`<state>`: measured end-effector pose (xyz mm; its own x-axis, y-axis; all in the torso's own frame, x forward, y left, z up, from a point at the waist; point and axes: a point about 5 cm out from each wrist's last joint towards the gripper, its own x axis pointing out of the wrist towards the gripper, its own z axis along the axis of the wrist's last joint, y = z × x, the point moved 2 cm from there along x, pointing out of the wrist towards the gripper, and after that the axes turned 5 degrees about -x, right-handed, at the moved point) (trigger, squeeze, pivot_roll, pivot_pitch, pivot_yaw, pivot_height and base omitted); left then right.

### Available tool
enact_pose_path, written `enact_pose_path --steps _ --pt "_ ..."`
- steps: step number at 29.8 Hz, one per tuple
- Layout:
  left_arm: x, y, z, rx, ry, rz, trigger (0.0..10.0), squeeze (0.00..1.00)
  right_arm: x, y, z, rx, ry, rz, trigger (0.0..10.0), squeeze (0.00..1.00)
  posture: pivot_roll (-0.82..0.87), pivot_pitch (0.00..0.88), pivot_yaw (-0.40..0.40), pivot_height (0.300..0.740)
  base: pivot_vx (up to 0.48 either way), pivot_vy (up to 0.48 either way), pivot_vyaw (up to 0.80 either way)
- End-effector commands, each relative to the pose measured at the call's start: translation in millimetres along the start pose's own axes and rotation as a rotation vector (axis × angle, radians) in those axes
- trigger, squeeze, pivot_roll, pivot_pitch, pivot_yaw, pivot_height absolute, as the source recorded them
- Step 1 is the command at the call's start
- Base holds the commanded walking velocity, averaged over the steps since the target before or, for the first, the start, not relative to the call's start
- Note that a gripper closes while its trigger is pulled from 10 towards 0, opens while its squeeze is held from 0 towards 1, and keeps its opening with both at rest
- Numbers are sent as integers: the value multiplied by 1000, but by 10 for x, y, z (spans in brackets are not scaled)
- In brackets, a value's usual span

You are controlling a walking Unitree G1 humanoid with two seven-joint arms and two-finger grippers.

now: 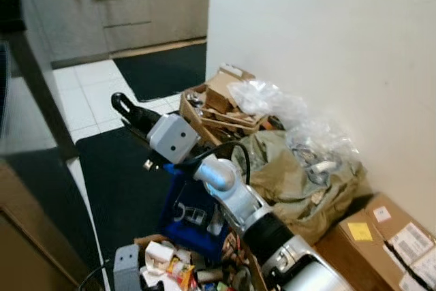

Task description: Sweep floor

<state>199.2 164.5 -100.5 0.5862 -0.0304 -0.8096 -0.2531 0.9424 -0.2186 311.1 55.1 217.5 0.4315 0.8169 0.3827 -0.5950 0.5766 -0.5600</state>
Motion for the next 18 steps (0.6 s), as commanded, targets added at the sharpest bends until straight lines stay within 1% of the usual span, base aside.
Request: enact_pose_path --steps 1,18 --pt "-2 -51 -75 13 25 -18 10000 0 146 73 209 28 -93 -13 10000 0 35 0 -36 740 0 -480 0" --pt "-1 -60 -96 -5 36 -5 10000 0 132 119 202 15 -91 17 10000 0 32 0 -45 740 0 0 0"
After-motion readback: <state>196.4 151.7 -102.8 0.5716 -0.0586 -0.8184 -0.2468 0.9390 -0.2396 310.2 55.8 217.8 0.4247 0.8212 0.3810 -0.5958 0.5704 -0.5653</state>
